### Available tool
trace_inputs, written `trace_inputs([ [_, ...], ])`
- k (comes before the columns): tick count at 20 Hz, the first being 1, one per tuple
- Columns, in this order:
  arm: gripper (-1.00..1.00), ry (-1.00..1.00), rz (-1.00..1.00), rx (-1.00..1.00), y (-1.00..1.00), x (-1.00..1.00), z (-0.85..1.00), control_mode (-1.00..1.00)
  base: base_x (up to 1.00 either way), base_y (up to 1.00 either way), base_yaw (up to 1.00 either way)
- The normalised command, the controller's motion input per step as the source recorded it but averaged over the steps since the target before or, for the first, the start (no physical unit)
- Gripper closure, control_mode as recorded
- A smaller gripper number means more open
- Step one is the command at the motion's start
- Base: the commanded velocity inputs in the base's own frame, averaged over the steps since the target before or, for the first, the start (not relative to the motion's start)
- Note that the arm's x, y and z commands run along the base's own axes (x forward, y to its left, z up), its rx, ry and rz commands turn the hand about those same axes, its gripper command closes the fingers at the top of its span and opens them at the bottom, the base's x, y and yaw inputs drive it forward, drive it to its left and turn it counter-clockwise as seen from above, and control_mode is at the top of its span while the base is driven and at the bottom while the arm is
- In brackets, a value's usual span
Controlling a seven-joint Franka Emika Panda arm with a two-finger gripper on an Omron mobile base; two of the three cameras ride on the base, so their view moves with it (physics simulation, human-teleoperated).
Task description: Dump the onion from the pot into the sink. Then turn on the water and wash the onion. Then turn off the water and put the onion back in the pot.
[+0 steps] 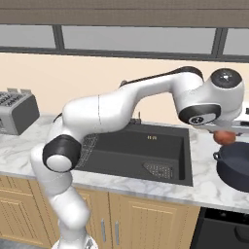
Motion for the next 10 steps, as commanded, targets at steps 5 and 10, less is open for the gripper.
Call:
trace_inputs([
  [5,1.0,0.0,0.18,-0.13,1.0,0.01,-0.02,-1.0,0.0,0.0,0.0],
  [10,1.0,0.0,0.03,-0.03,1.0,0.34,0.0,-1.0,0.0,0.0,0.0],
])
